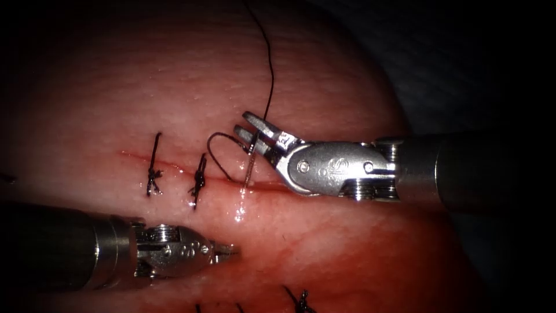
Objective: Wound Closure
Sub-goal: Pierce the needle through the bottom of the incision
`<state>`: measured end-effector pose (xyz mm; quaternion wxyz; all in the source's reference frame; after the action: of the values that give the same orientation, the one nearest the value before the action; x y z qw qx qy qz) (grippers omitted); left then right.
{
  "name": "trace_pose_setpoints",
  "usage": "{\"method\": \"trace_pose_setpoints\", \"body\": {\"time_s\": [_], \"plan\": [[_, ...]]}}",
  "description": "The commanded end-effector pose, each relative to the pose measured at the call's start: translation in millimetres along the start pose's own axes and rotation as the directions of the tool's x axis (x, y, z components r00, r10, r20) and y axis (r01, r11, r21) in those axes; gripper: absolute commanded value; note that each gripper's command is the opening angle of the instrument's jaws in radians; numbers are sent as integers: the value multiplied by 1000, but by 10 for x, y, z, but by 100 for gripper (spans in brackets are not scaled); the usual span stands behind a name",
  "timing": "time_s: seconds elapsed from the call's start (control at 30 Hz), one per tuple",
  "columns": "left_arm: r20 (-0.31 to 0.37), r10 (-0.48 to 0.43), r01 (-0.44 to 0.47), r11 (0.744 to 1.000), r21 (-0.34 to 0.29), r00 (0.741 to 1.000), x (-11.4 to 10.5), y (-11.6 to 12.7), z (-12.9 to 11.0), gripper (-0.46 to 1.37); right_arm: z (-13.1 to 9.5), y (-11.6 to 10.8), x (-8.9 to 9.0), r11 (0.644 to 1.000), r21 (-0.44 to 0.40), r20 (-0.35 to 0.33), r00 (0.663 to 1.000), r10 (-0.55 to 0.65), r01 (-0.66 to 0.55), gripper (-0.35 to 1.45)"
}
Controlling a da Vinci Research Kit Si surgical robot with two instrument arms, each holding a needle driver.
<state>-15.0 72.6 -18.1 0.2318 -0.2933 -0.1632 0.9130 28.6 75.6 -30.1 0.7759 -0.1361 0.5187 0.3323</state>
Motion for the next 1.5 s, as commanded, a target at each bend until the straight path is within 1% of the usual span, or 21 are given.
{"method": "trace_pose_setpoints", "body": {"time_s": [0.03, 0.13, 0.2, 0.27, 0.3, 0.4, 0.47, 0.5, 0.6, 0.77, 0.93, 1.0, 1.33, 1.5], "plan": [[0, 0, 0, 1000, -3, 1000, 0, 0, 0, -27, -1, -1, -1, 1000, 9, 7, 1000, 5, -5, -35], [0, 0, 0, 1000, -4, 1000, -1, 0, 0, -26, -3, -2, 0, 999, 30, 32, 999, 12, -13, -35], [0, 1, -1, 1000, -4, 1000, -1, 0, 0, -26, -4, -1, 1, 998, 46, 59, 998, 37, -40, -35], [0, 1, -1, 1000, -4, 1000, -2, 0, 0, -26, -4, 2, 1, 996, 53, 71, 995, 72, -76, -35], [0, 2, -2, 1000, -4, 1000, -3, 1, -1, -26, -3, 7, 3, 989, 64, 83, 989, 124, -130, -35], [0, 4, -4, 1000, -3, 1000, -4, 2, -1, -26, 0, 17, 3, 973, 85, 92, 974, 207, -215, -35], [0, -1, 1, 1000, -3, 1000, -5, 3, 0, -26, 2, 24, 3, 966, 98, 91, 969, 232, -240, -35], [0, 0, 0, 1000, -2, 1000, -6, 3, 0, -25, 6, 30, 3, 958, 110, 91, 962, 256, -265, -35], [0, 2, -2, 1000, -2, 1000, -8, 2, 2, -25, 14, 39, 1, 946, 133, 105, 953, 284, -297, -35], [-1, 1, -1, 1000, -2, 1000, -12, 0, 3, -25, 25, 47, -4, 923, 191, 146, 940, 309, -334, -35], [-1, 0, 0, 1000, -4, 1000, -18, -1, 2, -24, 34, 53, -7, 894, 250, 167, 926, 339, -372, -35], [-1, -4, 4, 1000, -5, 1000, -20, -1, 1, -24, 37, 55, -7, 890, 261, 174, 925, 338, -374, -35], [-1, -5, 5, 1000, -6, 1000, -24, -1, 0, -19, 45, 66, -5, 884, 273, 199, 921, 335, -381, -35], [-1, -3, 3, 1000, -4, 1000, -27, -1, 2, -19, 48, 70, 1, 882, 269, 188, 920, 345, -386, -35]]}}
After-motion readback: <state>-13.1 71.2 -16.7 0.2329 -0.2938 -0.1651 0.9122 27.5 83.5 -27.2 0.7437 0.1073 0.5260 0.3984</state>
